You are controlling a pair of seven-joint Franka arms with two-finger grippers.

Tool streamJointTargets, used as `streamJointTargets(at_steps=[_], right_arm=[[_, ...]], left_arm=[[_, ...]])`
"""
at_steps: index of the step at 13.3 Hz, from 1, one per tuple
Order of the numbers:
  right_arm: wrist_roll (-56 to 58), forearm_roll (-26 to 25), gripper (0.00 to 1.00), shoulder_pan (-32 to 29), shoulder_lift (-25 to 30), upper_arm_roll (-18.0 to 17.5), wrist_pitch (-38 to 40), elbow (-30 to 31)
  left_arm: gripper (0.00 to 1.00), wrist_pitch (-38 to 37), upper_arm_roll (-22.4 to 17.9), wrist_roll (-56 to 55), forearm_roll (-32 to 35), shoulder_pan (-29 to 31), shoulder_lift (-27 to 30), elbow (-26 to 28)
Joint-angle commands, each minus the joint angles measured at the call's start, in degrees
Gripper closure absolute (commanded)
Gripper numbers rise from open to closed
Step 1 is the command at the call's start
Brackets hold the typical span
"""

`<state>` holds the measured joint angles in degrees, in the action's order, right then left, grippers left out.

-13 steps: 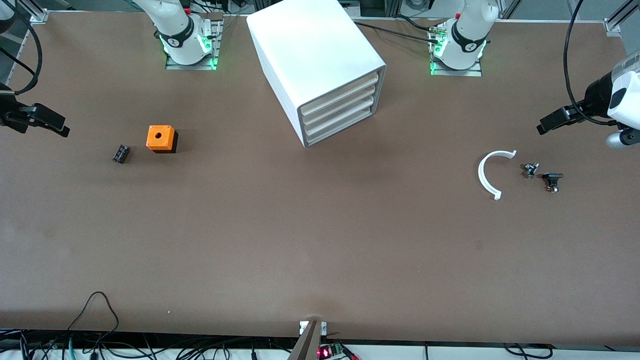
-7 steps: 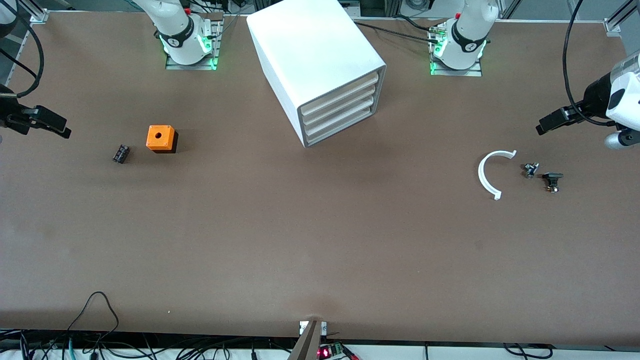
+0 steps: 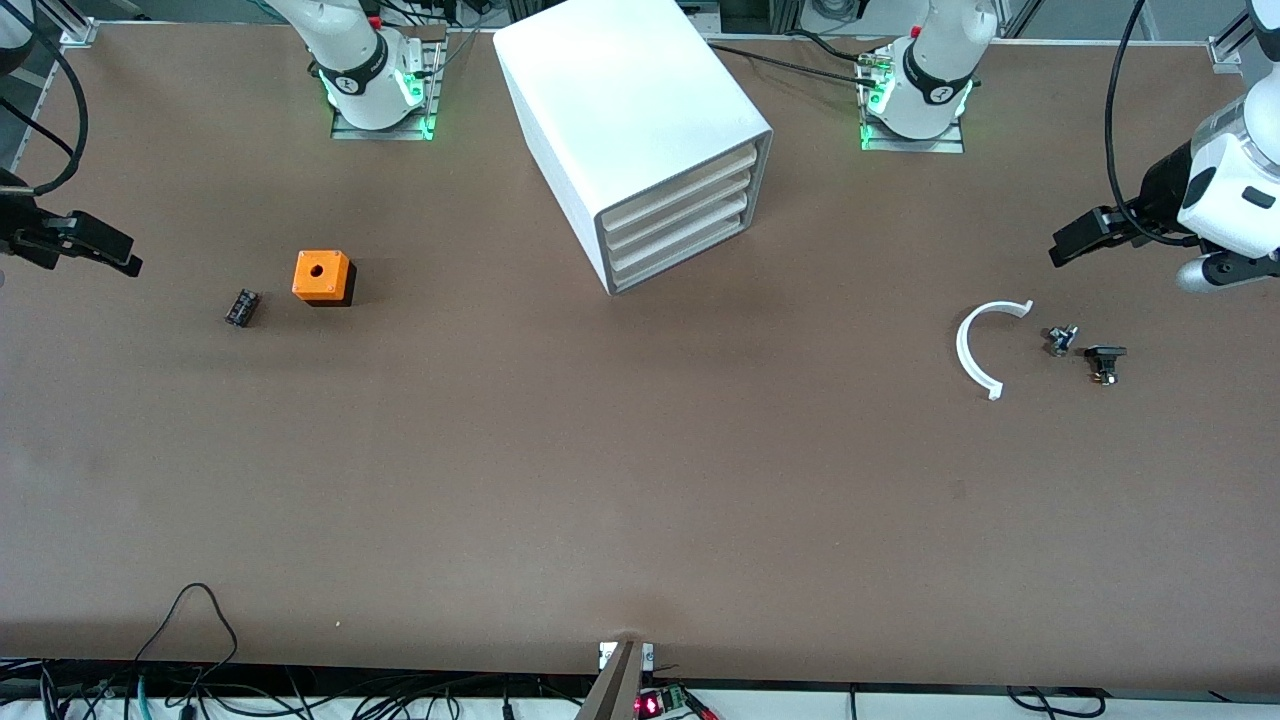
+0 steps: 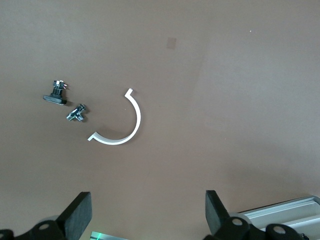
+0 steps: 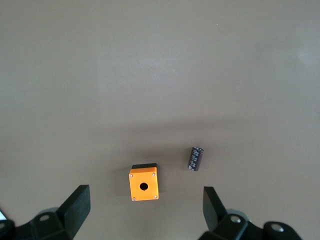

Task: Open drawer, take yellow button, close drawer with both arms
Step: 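Reach the left gripper to the handle of the cabinet's drawer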

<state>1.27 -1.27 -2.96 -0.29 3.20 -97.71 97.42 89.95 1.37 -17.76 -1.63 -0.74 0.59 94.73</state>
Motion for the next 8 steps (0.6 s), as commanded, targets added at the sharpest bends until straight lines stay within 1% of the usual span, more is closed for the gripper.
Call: streamJointTargets(at_steps=[1,2,4,5,6,8], right_arm=[[1.3,0.6,0.0,-0.5,0.0,0.0,0.6,-0.5],[1.4,0.6,0.0,-0.5,0.0,0.0,0.7,-0.5],[1.3,0.6,0.0,-0.5,-0.1,0.2,0.7,-0.5],[1.3,0.6,0.0,-0.5,-0.1,0.2,0.6,-0.5],[1.3,0.6,0.0,-0.5,-0.1,0.2,0.7,-0.5],[1.4,0.6,0.0,-0.5,-0.1,0.3,0.8,-0.5]], left_arm=[[0.0,-1.3,1.3,0.8,-1.0,0.0,-1.7,-1.6],[0.0,-2.5,3.4,1.0,-0.9,0.4,-2.9,-1.5],[0.0,-3.6,4.4,1.1,-1.0,0.2,-7.3,-1.5],[0.0,-4.5,4.8,1.2,-1.4,0.4,-7.9,-1.4],[0.0,-5.3,5.0,2.5,-3.4,0.4,-9.3,-1.3],[0.0,-7.9,4.9,9.9,-12.6,0.8,-13.1,0.1]])
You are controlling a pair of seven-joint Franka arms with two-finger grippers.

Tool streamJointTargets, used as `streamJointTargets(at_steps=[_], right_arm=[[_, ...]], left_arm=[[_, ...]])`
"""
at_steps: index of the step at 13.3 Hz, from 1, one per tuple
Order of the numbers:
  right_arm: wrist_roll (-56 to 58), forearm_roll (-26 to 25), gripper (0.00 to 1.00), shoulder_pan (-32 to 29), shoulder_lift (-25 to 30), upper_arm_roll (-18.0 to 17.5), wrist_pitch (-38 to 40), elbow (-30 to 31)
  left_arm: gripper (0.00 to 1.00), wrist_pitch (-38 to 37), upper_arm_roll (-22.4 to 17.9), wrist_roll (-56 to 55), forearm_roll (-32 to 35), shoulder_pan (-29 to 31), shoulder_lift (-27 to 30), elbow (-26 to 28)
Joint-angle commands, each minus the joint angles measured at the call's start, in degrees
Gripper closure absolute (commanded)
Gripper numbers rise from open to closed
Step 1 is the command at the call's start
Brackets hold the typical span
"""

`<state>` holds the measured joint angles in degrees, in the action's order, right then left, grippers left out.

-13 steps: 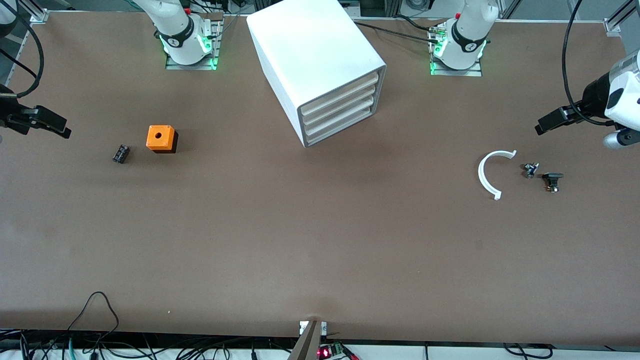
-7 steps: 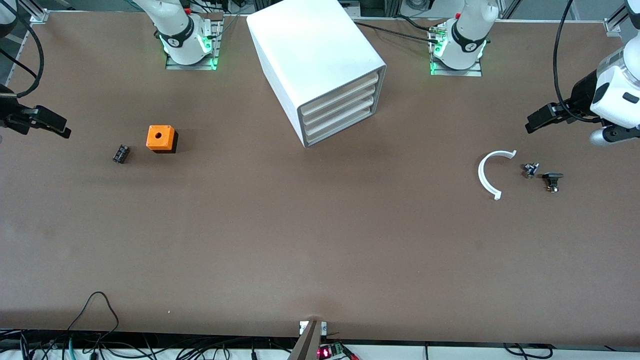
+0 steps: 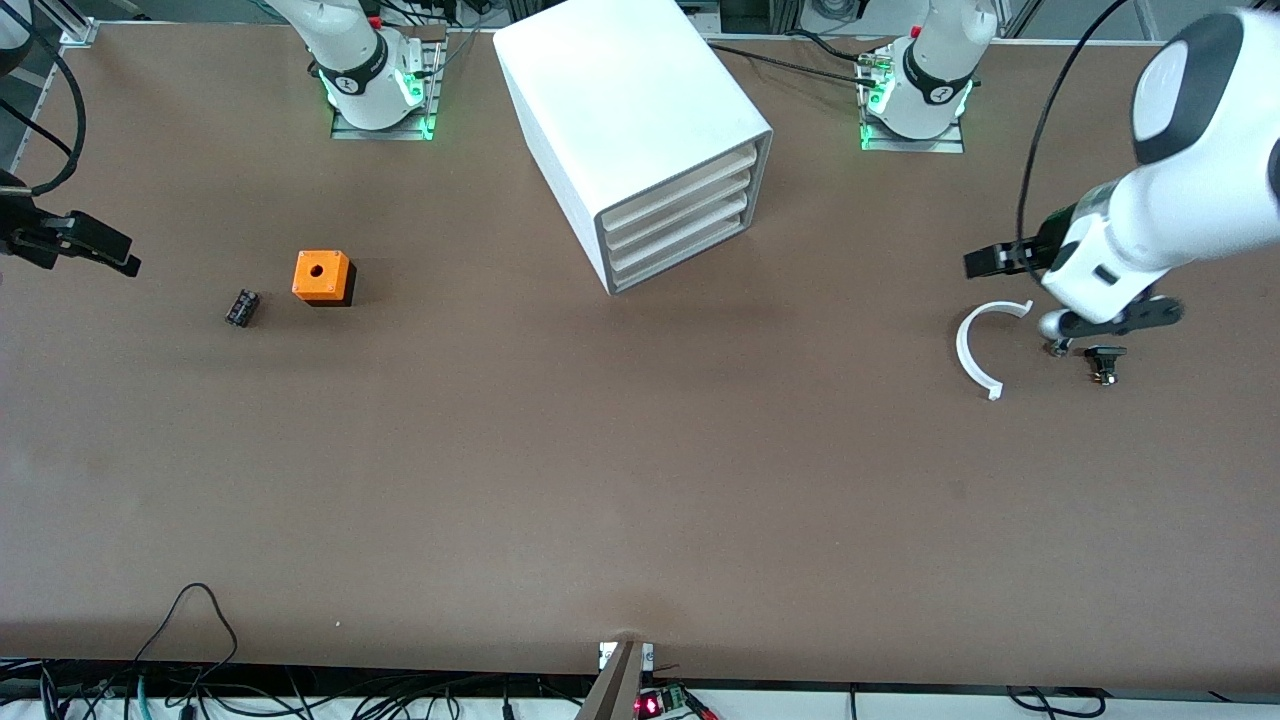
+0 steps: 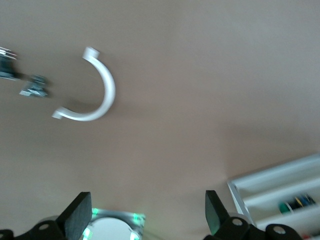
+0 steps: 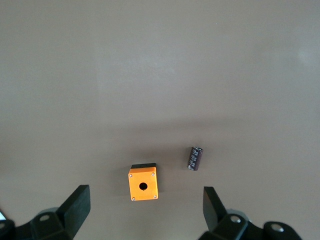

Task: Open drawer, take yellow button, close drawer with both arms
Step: 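Reach the left gripper to the handle of the cabinet's drawer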

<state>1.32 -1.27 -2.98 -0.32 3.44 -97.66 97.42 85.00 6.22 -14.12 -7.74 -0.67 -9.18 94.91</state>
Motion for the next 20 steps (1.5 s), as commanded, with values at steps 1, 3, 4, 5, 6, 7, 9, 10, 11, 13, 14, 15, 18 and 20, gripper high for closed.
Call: streamJointTargets(at_steps=[1,3,4,5,6,7,9,10,11,13,14,15,18,20], right_arm=[[1.2,0.5,0.0,-0.4,-0.1,0.1,0.8,-0.3],[1.2,0.5,0.0,-0.4,-0.1,0.1,0.6,-0.5],[1.2,0.5,0.0,-0.4,-0.2,0.1,0.5,-0.5],[1.2,0.7,0.0,-0.4,-0.2,0.1,0.2,-0.6],[1.1,0.7,0.0,-0.4,-0.2,0.0,0.0,-0.6],[0.7,0.7,0.0,-0.1,-0.2,0.0,0.0,-0.6],[0.5,1.1,0.0,0.0,-0.2,-0.1,-0.2,-0.7],[0.4,1.3,0.0,0.1,-0.3,-0.4,-0.5,-0.7],[0.4,1.3,0.0,0.3,-0.3,-0.9,-0.7,-1.2],[1.1,1.4,0.0,0.1,-0.6,-1.2,0.2,-1.4],[1.1,1.4,0.0,0.3,-1.3,-1.2,0.0,-1.5],[1.3,1.3,0.0,0.5,-1.5,-1.8,0.2,-2.3],[2.4,3.2,0.0,0.6,-2.0,-1.9,1.4,-2.4],[2.7,4.2,0.0,2.4,-2.0,-2.0,1.2,-2.7]], left_arm=[[0.0,-3.5,0.0,8.3,-11.5,0.8,-4.8,2.1],[0.0,-3.4,0.0,8.9,-20.6,0.8,-6.6,6.7],[0.0,-3.3,0.0,9.9,-24.3,0.8,-7.3,8.9],[0.0,-3.3,0.1,13.6,-28.7,0.8,-8.6,11.3],[0.0,-2.9,0.1,19.5,-32.8,0.8,-9.4,14.0],[0.0,-2.4,0.1,25.1,-36.5,0.8,-9.9,16.8],[0.0,-1.2,0.4,29.2,-41.5,0.7,-9.7,22.1],[0.0,-1.0,2.0,30.6,-43.6,0.6,-9.5,24.1],[0.0,0.3,3.5,31.7,-44.8,0.7,-9.1,25.5],[0.02,3.1,7.0,33.8,-46.0,0.6,-8.5,27.2],[0.02,4.5,8.4,33.9,-47.2,0.6,-8.0,28.1],[0.02,6.7,10.9,33.9,-48.5,0.6,-7.9,29.4],[0.03,10.5,14.9,34.1,-48.9,0.6,-7.1,30.2],[0.07,13.4,17.9,34.1,-48.9,0.6,-6.0,30.2]])
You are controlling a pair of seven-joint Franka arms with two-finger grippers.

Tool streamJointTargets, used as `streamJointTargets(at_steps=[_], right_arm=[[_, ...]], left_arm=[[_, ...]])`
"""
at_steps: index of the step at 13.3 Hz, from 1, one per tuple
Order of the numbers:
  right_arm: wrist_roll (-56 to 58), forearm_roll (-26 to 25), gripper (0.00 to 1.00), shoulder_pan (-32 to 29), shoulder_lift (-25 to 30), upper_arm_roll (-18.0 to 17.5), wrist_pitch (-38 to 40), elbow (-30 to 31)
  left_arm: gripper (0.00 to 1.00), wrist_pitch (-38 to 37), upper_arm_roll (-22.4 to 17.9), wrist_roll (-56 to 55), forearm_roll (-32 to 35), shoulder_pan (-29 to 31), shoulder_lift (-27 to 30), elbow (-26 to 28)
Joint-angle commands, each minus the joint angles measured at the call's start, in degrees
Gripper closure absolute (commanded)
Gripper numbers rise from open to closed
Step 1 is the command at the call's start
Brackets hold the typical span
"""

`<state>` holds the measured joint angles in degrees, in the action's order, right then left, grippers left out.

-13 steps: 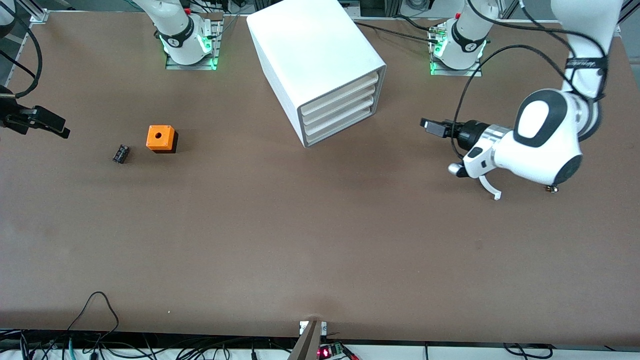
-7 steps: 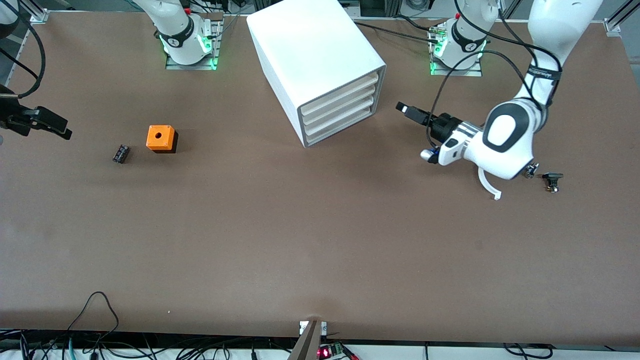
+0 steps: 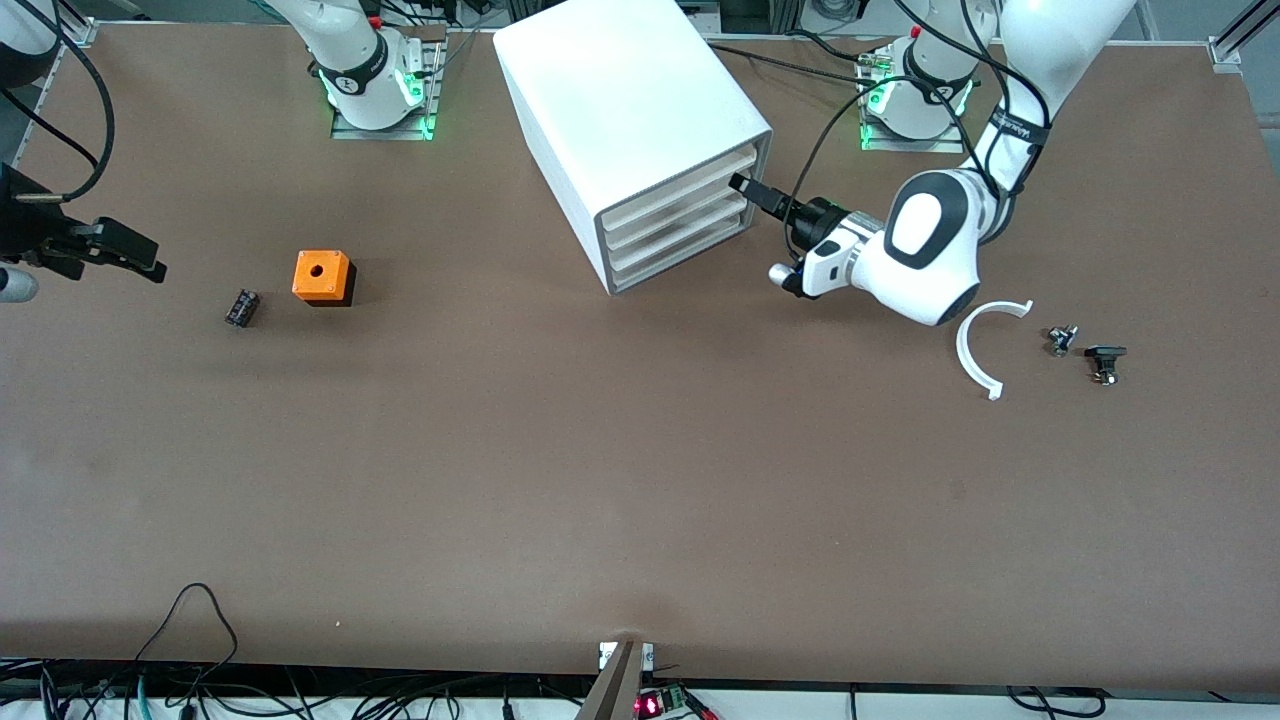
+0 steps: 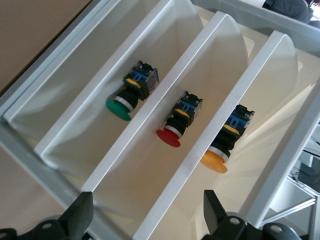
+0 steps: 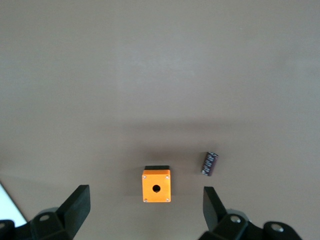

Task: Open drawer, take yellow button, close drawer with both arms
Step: 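Grip the drawer handle with the left gripper and pull it open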

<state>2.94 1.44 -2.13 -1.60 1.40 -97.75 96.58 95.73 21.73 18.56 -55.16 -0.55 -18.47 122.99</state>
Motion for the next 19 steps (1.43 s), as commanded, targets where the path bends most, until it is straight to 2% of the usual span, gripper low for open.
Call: streamJointTargets(at_steps=[1,2,3,4,6,8,9,12,15,18,19], right_arm=[[1.6,1.5,0.0,2.0,-0.7,0.1,1.2,-1.8],[2.5,1.6,0.0,2.2,-0.8,0.0,1.0,-1.8],[7.0,1.7,0.0,2.2,-1.2,0.1,1.6,-1.9],[9.6,1.7,0.0,2.8,-1.9,0.1,2.1,-1.9],[13.4,1.7,0.0,3.3,-2.4,0.1,2.7,-1.9],[20.3,1.6,0.0,3.8,-3.1,0.0,2.7,-2.1],[24.2,1.6,0.0,5.1,-3.4,0.0,2.6,-2.6],[32.8,1.7,0.0,7.9,-5.9,0.0,2.4,-4.9],[32.3,1.6,0.0,10.7,-6.0,0.0,2.3,-5.4],[33.4,4.3,0.0,12.2,-8.3,0.0,2.1,-7.7],[34.9,5.4,0.0,14.1,-9.5,-0.5,2.1,-9.5]], left_arm=[[0.08,4.2,3.6,1.4,-1.5,0.5,3.6,2.1],[0.09,5.7,4.9,1.3,-1.5,0.5,3.8,2.2],[0.14,8.9,6.9,1.3,-1.5,0.5,4.1,3.5],[0.22,9.8,7.1,1.4,-1.5,0.5,4.0,3.9],[0.44,10.1,7.1,1.4,-1.4,0.5,4.0,4.5],[0.87,10.1,7.0,1.4,-1.4,0.5,4.0,4.6],[1.0,10.1,6.9,1.3,-0.7,0.5,4.0,4.5],[1.0,11.9,5.0,1.1,-0.4,3.0,4.8,4.2],[1.0,14.2,-0.2,1.1,-0.3,3.8,5.1,2.4],[1.0,17.2,-2.7,0.9,0.0,4.1,5.1,0.5],[0.77,17.3,-3.0,0.9,1.0,4.1,5.1,0.4]])
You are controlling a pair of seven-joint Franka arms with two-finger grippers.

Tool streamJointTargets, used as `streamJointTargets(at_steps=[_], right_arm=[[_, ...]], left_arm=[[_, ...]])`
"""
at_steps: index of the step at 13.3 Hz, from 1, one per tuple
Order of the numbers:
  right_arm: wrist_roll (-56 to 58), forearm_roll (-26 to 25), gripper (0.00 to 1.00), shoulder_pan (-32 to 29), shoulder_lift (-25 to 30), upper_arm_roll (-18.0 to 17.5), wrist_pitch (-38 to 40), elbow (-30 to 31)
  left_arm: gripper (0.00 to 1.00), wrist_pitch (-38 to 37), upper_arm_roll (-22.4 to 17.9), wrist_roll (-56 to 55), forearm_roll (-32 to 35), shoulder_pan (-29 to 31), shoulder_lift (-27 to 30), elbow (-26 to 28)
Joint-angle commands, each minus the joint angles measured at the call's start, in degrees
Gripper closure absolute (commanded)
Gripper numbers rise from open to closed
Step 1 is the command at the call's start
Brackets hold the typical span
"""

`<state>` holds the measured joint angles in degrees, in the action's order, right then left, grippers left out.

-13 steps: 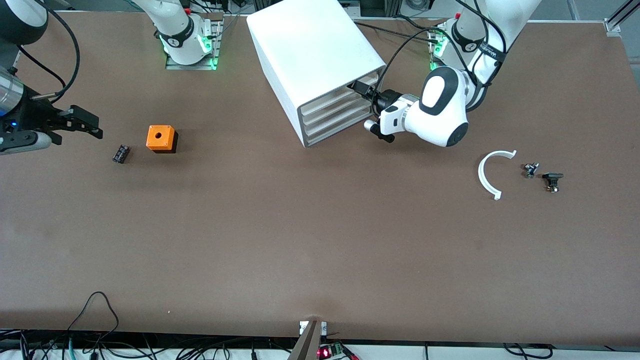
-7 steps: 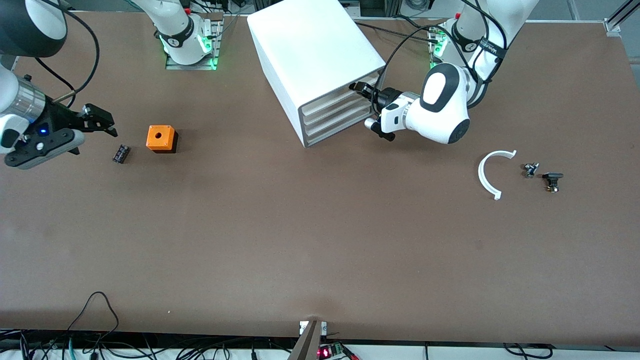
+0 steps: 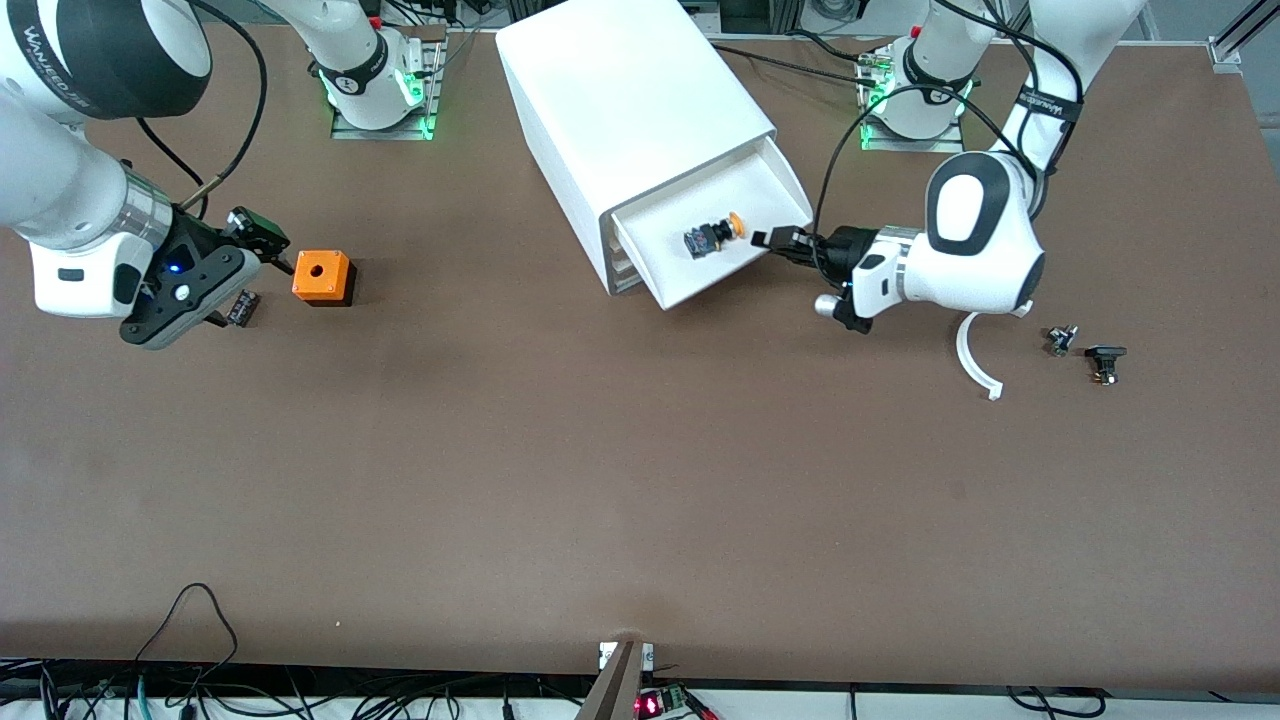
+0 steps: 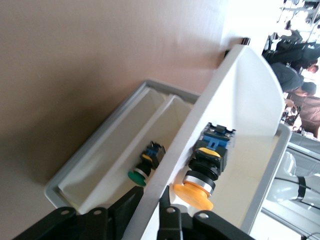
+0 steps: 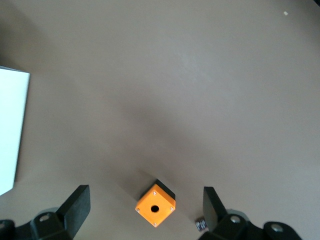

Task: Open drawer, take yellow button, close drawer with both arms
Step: 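Withdraw the left gripper while the right gripper reaches into the drawer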

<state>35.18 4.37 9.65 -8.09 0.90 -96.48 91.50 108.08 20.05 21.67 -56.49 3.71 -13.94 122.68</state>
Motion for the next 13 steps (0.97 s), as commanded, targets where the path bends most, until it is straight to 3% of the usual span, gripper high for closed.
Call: streamJointTargets(at_steps=[1,4,6,9,10,13], right_arm=[[3.8,2.8,0.0,4.6,-4.5,-1.0,0.8,-6.9],[3.2,2.6,0.0,12.3,-9.6,-3.8,-1.9,-14.8],[3.1,2.6,0.0,17.7,-11.7,-4.9,-2.0,-16.6],[3.6,1.9,0.0,21.3,-13.2,-8.5,-5.7,-16.9],[3.7,1.9,0.0,22.5,-14.0,-9.4,-7.3,-17.0],[4.2,1.7,0.0,25.6,-18.5,-11.3,-9.7,-21.8]], left_arm=[[0.01,4.8,-1.3,-2.6,2.5,-0.1,1.0,1.0],[0.0,4.8,-1.2,-2.9,2.6,0.1,3.3,1.0],[0.0,5.5,-1.3,-2.9,2.7,0.4,5.0,0.9],[0.0,6.5,-2.8,-2.6,11.2,6.0,9.8,-0.9],[0.0,7.5,-3.8,-2.7,12.3,6.1,10.7,-3.6],[0.0,7.3,-7.1,-2.5,24.2,6.2,13.8,-6.7]])
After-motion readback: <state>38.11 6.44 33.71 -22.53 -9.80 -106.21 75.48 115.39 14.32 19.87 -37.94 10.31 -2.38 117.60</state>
